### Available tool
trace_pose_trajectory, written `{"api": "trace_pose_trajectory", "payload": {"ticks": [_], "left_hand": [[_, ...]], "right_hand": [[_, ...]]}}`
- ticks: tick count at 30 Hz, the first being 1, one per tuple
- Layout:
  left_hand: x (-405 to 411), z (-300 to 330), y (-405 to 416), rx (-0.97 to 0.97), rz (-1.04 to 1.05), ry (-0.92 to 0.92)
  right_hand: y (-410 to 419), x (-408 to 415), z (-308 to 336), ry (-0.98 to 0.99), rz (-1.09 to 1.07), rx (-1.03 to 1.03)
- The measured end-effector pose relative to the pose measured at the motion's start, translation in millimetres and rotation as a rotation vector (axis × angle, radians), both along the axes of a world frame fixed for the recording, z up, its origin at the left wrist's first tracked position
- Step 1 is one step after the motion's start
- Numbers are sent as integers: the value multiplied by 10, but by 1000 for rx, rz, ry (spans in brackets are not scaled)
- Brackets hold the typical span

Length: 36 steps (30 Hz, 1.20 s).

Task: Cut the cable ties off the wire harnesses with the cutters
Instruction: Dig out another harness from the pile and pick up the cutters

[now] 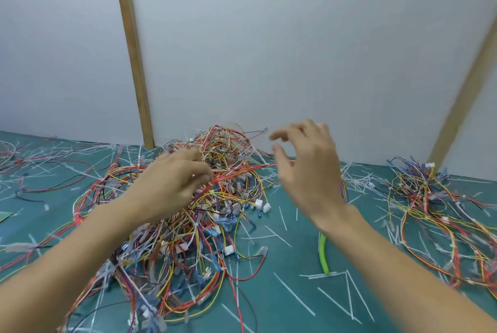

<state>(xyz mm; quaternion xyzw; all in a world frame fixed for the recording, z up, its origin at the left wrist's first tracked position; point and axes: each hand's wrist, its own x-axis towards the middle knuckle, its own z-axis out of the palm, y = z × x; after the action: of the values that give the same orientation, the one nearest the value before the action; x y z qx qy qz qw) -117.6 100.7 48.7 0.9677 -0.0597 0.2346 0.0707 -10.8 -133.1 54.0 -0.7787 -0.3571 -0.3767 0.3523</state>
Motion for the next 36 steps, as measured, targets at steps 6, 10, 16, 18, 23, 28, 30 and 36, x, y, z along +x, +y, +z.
{"api": "trace_pose_trajectory", "payload": {"ticks": [6,10,16,18,23,28,30,36], "left_hand": [[-62,40,-15,-288,-44,82],[-110,118,-23,-413,-46,154],[-153,184,11,-712,75,289],[-149,189,9,-739,129,334],[-138,220,-21,-718,109,363],[-181,256,62,-748,-9,542],[-189,233,127,-788,-23,552],[-231,217,223,-663,-199,571]], "right_hand": [[514,-389,-290,845,297,-148],[628,-363,-338,1126,354,55],[727,-425,-322,1274,411,208],[682,-448,-301,1092,348,88],[527,-406,-279,819,353,-41],[416,-306,-290,913,725,-129],[383,-298,-319,868,790,-290],[396,-190,-386,771,608,-33]]}}
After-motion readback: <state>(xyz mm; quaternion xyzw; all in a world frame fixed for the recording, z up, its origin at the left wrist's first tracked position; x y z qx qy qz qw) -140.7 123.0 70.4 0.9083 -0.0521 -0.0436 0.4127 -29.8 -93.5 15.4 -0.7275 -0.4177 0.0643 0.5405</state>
